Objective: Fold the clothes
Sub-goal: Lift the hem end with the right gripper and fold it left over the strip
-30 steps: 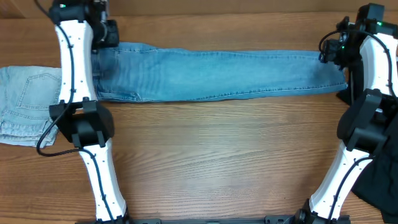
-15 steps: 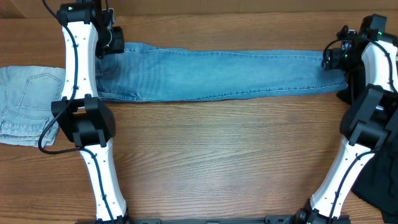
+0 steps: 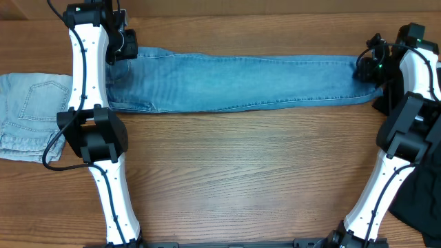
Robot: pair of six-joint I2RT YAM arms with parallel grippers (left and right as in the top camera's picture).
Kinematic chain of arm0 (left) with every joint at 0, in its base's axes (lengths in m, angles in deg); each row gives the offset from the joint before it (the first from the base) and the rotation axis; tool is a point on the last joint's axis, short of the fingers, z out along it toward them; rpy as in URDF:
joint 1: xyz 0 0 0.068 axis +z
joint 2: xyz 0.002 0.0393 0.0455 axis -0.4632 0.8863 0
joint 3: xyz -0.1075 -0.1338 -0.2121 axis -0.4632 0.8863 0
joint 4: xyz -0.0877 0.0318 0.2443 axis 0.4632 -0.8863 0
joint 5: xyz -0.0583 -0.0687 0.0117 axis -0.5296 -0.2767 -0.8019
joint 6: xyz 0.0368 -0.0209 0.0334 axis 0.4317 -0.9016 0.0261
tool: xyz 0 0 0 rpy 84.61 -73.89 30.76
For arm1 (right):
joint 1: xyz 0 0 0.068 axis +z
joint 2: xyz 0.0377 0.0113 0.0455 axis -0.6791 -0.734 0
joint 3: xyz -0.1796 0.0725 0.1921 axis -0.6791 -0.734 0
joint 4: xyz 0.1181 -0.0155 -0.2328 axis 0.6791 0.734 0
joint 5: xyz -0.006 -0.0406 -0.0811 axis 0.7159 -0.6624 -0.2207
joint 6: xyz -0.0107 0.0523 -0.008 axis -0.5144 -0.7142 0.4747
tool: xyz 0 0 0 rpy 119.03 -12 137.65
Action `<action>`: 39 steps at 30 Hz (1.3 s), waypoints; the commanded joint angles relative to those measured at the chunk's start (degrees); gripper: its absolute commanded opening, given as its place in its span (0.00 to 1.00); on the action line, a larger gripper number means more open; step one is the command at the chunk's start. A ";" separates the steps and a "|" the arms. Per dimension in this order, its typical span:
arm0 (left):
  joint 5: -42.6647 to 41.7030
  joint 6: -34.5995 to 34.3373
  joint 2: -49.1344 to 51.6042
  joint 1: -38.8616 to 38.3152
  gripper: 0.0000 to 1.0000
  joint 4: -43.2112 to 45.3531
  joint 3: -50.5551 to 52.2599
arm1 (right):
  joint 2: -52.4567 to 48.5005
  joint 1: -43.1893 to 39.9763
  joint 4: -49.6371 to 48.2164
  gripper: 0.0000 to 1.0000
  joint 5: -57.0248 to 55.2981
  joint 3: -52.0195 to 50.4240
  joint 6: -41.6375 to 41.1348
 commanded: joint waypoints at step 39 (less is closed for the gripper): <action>-1.90 -0.33 0.17 0.81 0.31 -8.07 -11.13 | 8.70 32.54 22.27 0.04 -9.60 28.61 -36.85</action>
